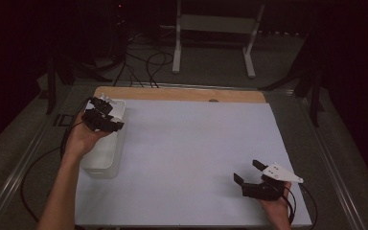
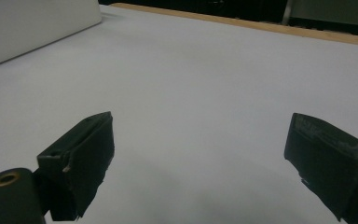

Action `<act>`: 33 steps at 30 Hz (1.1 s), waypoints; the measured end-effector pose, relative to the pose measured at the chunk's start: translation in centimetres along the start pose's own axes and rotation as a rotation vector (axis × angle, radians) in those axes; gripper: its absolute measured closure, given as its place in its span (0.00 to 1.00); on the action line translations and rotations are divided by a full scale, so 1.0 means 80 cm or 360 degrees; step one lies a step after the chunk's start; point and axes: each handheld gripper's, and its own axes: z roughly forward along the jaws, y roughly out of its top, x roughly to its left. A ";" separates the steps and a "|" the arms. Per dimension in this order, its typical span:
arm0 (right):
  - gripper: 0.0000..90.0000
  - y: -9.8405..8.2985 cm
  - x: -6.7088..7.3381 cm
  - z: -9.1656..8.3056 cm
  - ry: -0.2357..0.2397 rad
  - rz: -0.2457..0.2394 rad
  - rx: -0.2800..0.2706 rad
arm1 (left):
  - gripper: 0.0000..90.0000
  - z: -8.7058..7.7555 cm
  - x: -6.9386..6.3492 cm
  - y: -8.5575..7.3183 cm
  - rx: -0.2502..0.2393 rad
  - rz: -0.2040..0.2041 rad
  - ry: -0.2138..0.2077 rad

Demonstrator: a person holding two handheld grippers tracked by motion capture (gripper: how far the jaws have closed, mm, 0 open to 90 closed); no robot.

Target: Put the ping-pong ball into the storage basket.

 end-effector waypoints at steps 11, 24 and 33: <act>0.09 0.000 0.000 0.000 -0.0001 -0.0002 -0.0001 | 0.57 0.000 0.002 0.000 0.0007 -0.0009 0.0012; 0.09 0.000 0.000 -0.001 -0.0002 -0.0004 -0.0003 | 0.57 0.000 0.006 -0.002 0.0008 -0.0024 0.0027; 0.09 0.000 0.000 0.000 0.0001 -0.0004 0.0002 | 0.57 -0.002 0.009 -0.004 0.0009 -0.0037 0.0036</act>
